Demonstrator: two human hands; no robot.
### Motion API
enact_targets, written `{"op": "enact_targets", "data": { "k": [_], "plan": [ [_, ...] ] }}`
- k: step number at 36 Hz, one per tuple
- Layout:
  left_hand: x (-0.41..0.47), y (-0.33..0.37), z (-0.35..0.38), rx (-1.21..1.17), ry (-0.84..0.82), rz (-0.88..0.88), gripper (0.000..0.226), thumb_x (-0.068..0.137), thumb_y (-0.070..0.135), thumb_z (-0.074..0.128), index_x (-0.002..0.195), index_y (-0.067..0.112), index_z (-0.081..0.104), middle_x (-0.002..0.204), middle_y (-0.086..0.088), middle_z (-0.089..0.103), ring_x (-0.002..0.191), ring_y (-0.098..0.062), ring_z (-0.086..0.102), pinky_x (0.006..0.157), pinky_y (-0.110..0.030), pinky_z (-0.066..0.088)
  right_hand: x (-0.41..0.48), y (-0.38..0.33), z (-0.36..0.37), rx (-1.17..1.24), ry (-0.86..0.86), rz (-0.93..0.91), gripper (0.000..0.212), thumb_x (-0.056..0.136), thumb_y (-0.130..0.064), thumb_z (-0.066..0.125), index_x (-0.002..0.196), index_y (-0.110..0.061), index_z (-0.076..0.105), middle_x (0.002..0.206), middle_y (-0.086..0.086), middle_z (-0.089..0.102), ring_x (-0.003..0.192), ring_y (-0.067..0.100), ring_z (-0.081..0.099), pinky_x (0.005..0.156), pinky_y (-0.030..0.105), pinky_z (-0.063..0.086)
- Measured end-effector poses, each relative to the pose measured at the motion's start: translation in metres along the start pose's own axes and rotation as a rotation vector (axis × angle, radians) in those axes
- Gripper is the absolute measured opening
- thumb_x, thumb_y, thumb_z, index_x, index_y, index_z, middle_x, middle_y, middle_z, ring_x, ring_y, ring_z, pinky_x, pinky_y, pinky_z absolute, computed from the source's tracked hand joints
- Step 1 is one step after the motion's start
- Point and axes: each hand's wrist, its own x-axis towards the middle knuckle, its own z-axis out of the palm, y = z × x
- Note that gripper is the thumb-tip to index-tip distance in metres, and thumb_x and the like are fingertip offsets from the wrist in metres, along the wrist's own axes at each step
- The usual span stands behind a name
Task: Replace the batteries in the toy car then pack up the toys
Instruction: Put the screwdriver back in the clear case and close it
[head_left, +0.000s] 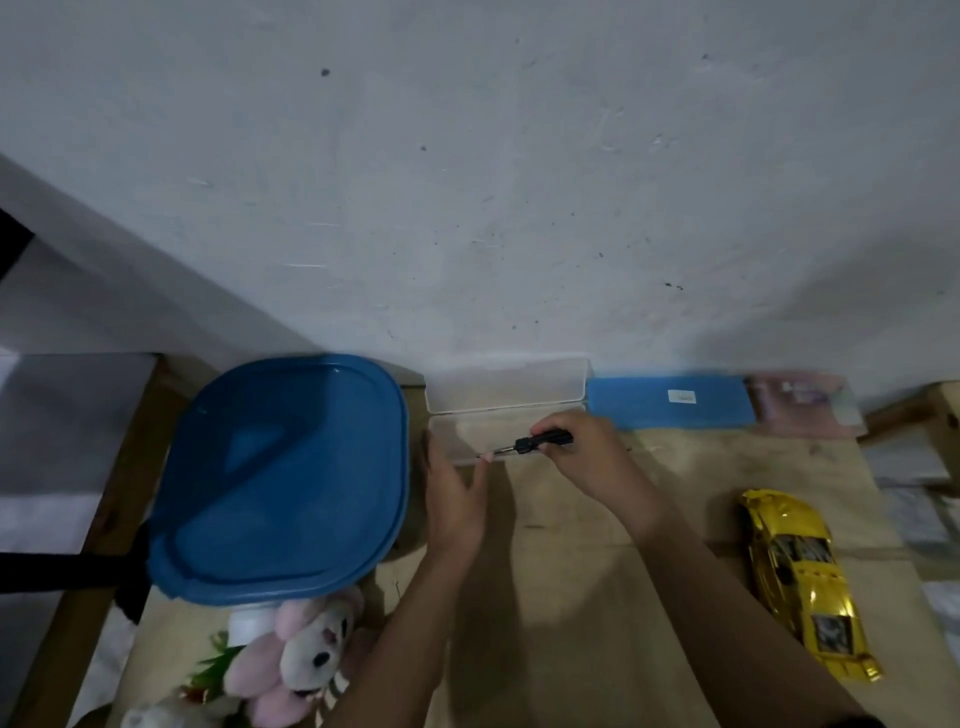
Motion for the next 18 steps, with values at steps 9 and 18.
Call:
{"op": "enact_targets", "data": {
  "k": [9,18],
  "plan": [
    [0.019,0.001,0.0,-0.106,-0.013,-0.026,0.075,0.086,0.02,0.066,0.147,0.022,0.023,0.141,-0.001,0.042,0.13,-0.016,0.039,0.107,-0.037,0.036,0.011,-0.004,0.011,-0.042,-0.034,0.0,0.023,0.088,-0.006,0.057,0.106,-0.016,0.068,0.109,0.002,0.066,0.098,0.012,0.057,0.095,0.02,0.042],
    [0.019,0.005,0.001,-0.159,-0.003,-0.046,0.077,0.087,0.019,0.065,0.149,0.023,0.019,0.151,0.001,0.03,0.138,-0.015,0.026,0.108,-0.031,0.024,0.001,-0.012,-0.005,-0.06,0.29,-0.239,0.031,0.087,-0.003,0.057,0.113,-0.019,0.064,0.125,-0.002,0.052,0.12,0.01,0.042,0.105,0.022,0.031]
  ]
}}
